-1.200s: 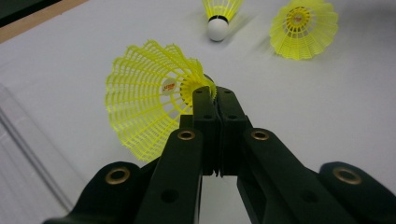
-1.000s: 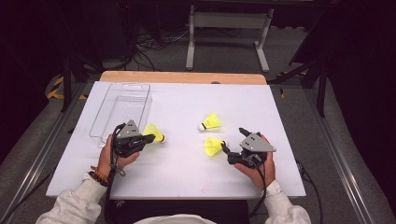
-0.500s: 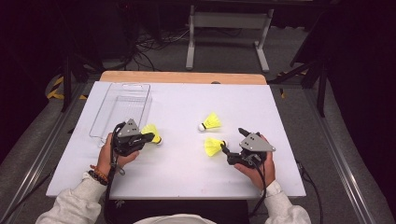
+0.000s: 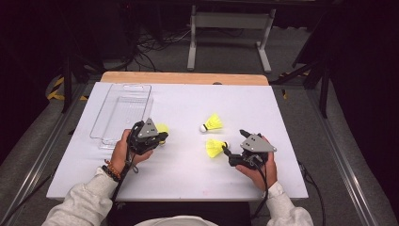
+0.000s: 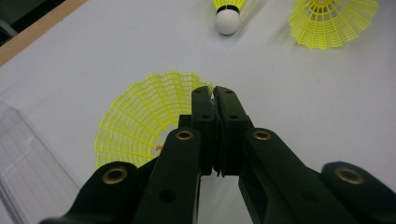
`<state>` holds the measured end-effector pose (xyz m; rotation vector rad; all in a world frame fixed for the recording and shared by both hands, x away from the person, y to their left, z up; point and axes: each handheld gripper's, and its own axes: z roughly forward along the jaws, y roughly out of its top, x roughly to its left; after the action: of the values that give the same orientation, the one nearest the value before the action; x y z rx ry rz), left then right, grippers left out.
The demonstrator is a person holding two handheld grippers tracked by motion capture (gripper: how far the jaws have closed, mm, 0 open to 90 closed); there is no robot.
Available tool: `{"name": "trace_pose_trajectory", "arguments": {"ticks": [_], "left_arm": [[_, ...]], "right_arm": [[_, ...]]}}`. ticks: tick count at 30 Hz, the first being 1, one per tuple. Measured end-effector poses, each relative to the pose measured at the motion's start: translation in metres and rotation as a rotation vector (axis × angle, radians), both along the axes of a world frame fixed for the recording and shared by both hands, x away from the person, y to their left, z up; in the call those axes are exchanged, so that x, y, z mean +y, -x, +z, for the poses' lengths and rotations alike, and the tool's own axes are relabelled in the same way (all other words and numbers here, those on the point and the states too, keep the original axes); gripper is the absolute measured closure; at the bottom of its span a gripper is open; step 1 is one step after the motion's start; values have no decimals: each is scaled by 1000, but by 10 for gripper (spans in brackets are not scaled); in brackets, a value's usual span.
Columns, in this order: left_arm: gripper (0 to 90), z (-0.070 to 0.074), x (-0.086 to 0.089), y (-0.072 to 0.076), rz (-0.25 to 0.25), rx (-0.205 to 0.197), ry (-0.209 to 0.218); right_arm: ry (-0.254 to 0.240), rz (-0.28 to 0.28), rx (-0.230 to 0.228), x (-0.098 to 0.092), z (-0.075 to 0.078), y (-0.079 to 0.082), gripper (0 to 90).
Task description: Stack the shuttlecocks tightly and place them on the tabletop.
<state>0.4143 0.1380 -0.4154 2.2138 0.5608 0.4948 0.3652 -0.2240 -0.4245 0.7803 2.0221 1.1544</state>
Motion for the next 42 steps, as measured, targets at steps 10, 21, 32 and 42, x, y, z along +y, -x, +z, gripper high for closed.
{"name": "trace_pose_trajectory", "arguments": {"ticks": [10,21,32,42], "left_arm": [[896,10,14,-2,18,-28,-22],[895,17,23,-20,66,-58,-130],[874,6,-8,-19,-16,-31,-211],[858,-7,-41,-17,-14,-36,-217]], "right_arm": [[-13,-6,-5,-3,3,0,167],[-10,-6,8,-3,0,-2,166],[5,18,19,-1,-2,-2,162],[18,32,32,1,-4,-3,159]]}}
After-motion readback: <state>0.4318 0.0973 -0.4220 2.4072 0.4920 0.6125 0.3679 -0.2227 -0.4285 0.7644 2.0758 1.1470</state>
